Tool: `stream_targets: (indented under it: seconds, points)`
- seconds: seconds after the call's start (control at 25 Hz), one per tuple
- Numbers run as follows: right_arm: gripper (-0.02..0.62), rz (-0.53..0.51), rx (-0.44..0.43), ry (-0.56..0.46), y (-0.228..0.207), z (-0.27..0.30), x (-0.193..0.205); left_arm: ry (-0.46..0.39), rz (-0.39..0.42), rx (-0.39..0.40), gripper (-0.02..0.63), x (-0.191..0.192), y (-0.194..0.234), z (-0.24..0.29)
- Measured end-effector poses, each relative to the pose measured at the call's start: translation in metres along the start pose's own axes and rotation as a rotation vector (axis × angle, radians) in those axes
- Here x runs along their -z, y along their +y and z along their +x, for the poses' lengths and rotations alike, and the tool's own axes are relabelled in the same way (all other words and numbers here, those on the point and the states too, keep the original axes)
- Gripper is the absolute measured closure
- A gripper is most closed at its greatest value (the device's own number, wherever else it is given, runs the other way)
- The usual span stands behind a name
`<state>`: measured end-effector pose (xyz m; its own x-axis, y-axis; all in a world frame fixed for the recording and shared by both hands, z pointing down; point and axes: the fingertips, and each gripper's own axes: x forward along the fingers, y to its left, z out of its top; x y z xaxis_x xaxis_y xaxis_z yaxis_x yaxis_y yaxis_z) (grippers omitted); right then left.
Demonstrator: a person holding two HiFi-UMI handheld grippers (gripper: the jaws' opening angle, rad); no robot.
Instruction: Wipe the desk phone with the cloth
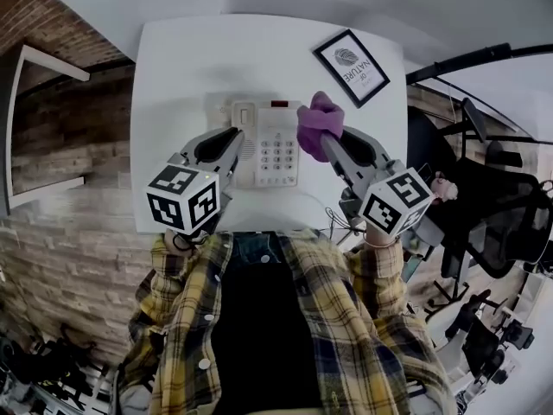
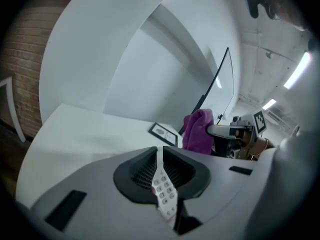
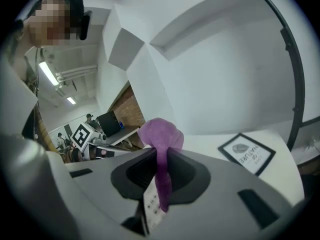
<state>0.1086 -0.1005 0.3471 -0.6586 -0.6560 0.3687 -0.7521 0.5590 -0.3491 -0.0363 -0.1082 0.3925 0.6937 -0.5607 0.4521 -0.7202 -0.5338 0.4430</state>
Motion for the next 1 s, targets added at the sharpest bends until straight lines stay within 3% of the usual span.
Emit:
stream_targets:
  seconds: [0.24, 0.56, 0.76, 1.0]
  points:
    - [0.535, -0.14, -0.012, -0.23, 0.044, 0.0, -0.067, -0.206, 0.164, -0.032, 0.566, -0.071, -0.033, -0.032]
    - [0.534, -0.247, -0.029, -0.341, 0.084, 0.0, -0.101, -0.44, 0.302, -0.083, 0.581, -0.13, -0.074, -0.068]
    - [0.535, -0.267, -0.037, -0.353, 0.093, 0.0, -0.105, -0.501, 0.337, -0.107, 0.586, -0.139, -0.083, -0.075]
    - [0.535, -0.276, -0.041, -0.343, 0.097, 0.002, -0.101, -0.505, 0.349, -0.107, 0.588, -0.138, -0.083, -0.077]
